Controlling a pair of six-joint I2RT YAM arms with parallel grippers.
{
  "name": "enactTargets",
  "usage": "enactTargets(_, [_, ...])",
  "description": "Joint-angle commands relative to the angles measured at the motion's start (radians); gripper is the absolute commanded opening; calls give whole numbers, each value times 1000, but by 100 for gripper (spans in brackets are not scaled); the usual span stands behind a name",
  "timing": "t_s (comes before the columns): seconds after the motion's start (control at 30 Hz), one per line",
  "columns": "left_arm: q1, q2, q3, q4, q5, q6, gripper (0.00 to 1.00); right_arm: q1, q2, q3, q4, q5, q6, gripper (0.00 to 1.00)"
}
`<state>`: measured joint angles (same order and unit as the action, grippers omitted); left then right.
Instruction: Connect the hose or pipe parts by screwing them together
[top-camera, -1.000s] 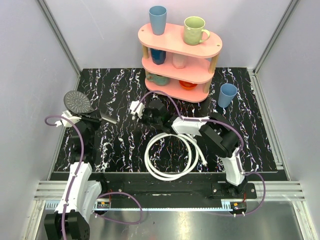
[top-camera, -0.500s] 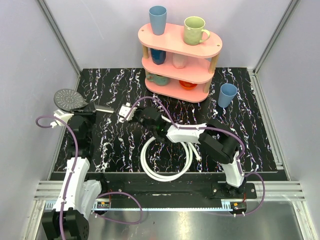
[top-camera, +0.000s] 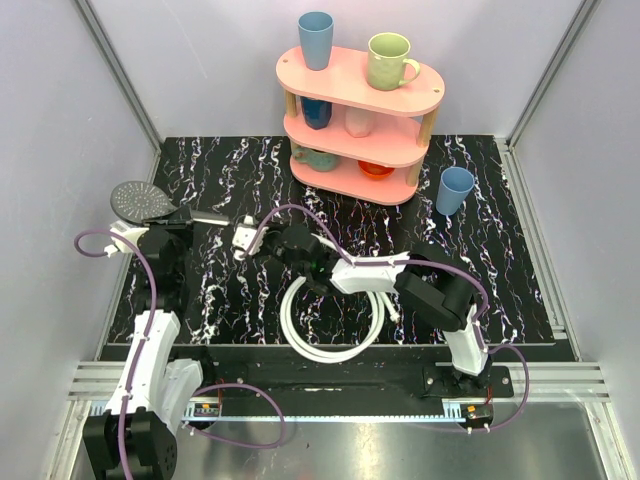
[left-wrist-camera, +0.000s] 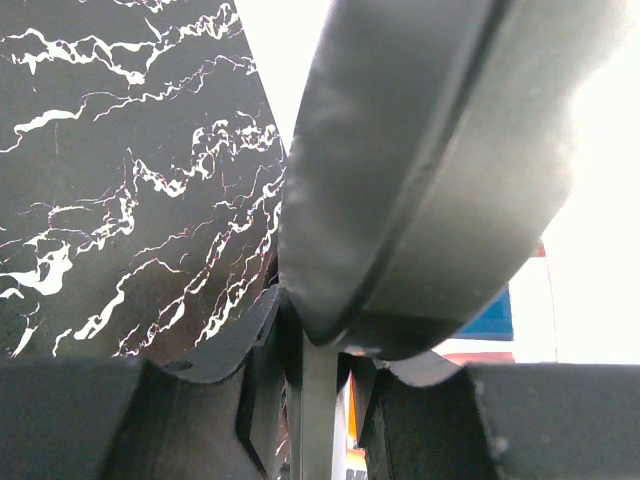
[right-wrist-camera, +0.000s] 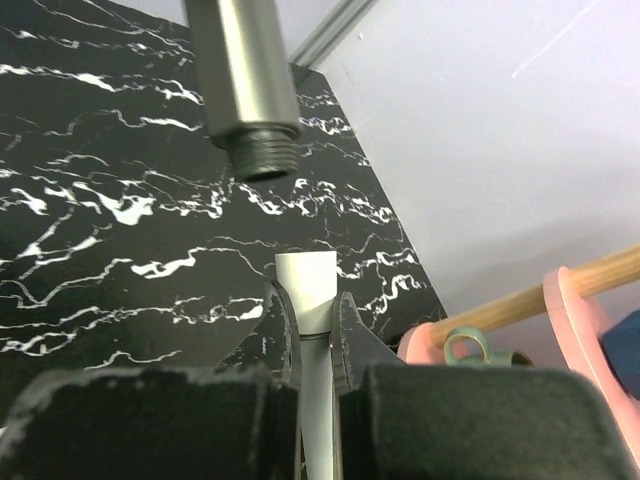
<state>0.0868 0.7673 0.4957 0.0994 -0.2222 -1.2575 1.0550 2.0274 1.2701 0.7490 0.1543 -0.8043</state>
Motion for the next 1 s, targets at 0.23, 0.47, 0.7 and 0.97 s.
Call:
enactTargets(0.23, [5, -22, -8, 155, -15, 56, 0, 57, -58, 75, 13, -58, 25, 0])
enactTargets(0.47, [5, -28, -34, 154, -22, 67, 0, 60, -56, 87, 13, -44, 48, 0])
enactTargets(0.7, [4, -23, -48, 161, -2, 61, 0, 63, -45, 100, 3, -42, 48, 0])
enactTargets(0.97, [4, -14, -66, 175, 24, 58, 0, 68, -33, 118, -8, -53, 51, 0])
